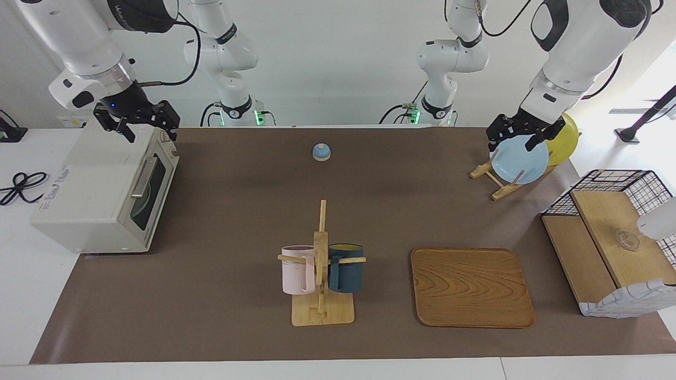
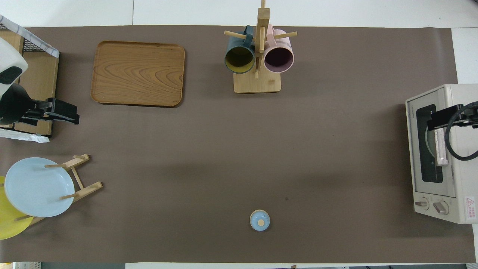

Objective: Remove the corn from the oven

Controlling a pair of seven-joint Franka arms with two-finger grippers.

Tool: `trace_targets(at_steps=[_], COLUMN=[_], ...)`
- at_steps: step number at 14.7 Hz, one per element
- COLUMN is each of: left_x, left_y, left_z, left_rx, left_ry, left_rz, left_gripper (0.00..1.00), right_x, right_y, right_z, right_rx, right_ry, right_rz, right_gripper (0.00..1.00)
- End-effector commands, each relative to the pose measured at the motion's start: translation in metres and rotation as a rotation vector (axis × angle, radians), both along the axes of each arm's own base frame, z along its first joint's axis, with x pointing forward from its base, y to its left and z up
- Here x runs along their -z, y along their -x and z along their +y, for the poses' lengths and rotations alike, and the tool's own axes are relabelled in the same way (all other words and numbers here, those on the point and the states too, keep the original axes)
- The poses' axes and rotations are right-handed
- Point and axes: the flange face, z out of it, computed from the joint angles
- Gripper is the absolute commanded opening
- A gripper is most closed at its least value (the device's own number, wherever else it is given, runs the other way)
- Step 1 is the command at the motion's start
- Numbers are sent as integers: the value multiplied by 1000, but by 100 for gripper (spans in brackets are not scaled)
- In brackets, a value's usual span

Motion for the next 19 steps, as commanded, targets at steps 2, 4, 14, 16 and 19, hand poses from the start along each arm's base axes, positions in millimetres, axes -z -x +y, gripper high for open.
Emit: trace_targets(at_steps=[2,4,14,16,19], left_x=[-1,-1,-1,-1,-1], left_y=[2,2,3,2,2], left_z=[4,4,4,4,4], left_rx=[2,2,1,1,1], left_ry=[-15,-15,-16,-15,-15], left_rz=[-3,-3,-1,-3,-3], left_gripper=[100,100,100,100,100], right_x=[1,2,83,97,116], right_y=[4,4,0,-6,-3], right_z=[-1,-1,-27,-51,-68], right_rx=[15,17,-75,-64,-28], right_ry=[-23,-20,30,99,95], right_rz=[-10,-9,-121,-108,-76], right_gripper=[100,100,0,0,0])
